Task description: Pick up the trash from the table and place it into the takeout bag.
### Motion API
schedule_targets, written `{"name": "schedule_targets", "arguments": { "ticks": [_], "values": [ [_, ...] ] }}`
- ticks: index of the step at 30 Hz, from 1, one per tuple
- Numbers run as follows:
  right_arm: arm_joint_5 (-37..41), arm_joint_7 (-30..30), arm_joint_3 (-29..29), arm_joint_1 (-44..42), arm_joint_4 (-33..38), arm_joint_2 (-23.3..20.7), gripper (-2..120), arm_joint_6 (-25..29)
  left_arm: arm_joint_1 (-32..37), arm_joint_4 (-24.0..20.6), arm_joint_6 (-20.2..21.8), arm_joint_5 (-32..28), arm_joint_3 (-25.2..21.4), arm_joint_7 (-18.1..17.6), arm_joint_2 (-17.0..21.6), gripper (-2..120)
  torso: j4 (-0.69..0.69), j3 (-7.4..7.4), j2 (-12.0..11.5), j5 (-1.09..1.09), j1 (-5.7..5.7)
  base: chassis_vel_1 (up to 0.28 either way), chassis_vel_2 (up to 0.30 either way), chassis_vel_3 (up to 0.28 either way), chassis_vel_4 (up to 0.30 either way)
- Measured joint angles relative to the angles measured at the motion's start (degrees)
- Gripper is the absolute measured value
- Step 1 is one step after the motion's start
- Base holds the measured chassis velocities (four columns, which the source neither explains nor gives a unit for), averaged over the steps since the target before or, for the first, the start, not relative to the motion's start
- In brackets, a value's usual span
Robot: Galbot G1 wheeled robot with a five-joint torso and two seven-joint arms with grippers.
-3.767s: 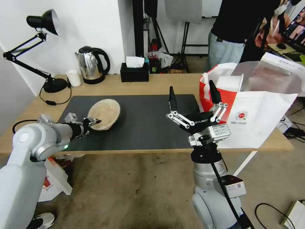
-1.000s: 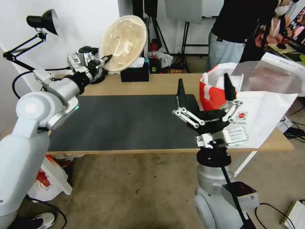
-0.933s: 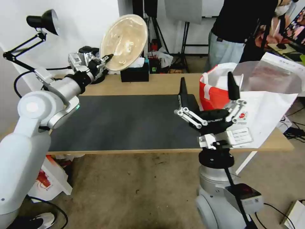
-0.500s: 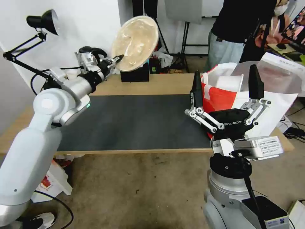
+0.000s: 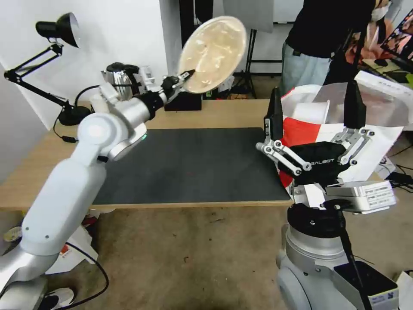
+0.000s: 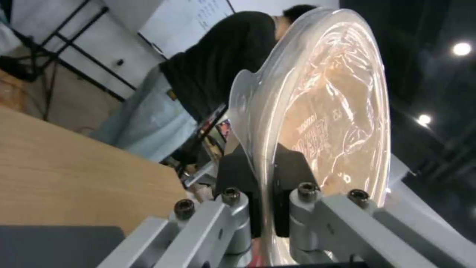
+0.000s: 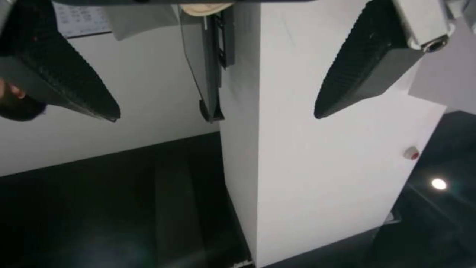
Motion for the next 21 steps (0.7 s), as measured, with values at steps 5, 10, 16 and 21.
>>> {"name": "schedule_targets", "arguments": {
  "ticks": [5, 10, 16, 21],
  "values": [
    [1.4, -0.4, 0.0, 1.6, 0.0, -0.3, 100, -0.5, -0.9, 1.0, -0.1, 1.0, 1.6, 1.1, -1.2, 3, 0.00, 0.00, 0.0, 0.00, 0.00, 0.000, 0.000, 0.000, 0.000],
    [2.9, -0.6, -0.3, 2.0, -0.1, -0.5, 100, -0.8, -1.8, 1.9, -0.1, 1.7, 2.8, 2.4, -1.6, 3, 0.01, 0.00, 0.0, 0.00, 0.01, 0.000, 0.000, 0.000, 0.000],
    [3.8, -0.6, -0.5, 2.2, -0.1, -0.5, 100, -1.2, -3.2, 2.9, -0.2, 1.9, 4.0, 2.8, -1.8, 3, 0.00, 0.00, 0.0, 0.00, 0.00, 0.000, 0.000, 0.000, 0.000],
    [3.8, -0.6, -0.6, 2.1, -0.1, -0.5, 100, -1.2, -5.6, 5.0, -0.3, 1.9, 5.7, 3.1, -2.1, 3, 0.01, 0.00, 0.0, 0.00, 0.00, 0.000, 0.000, 0.000, 0.000]
  ]
}}
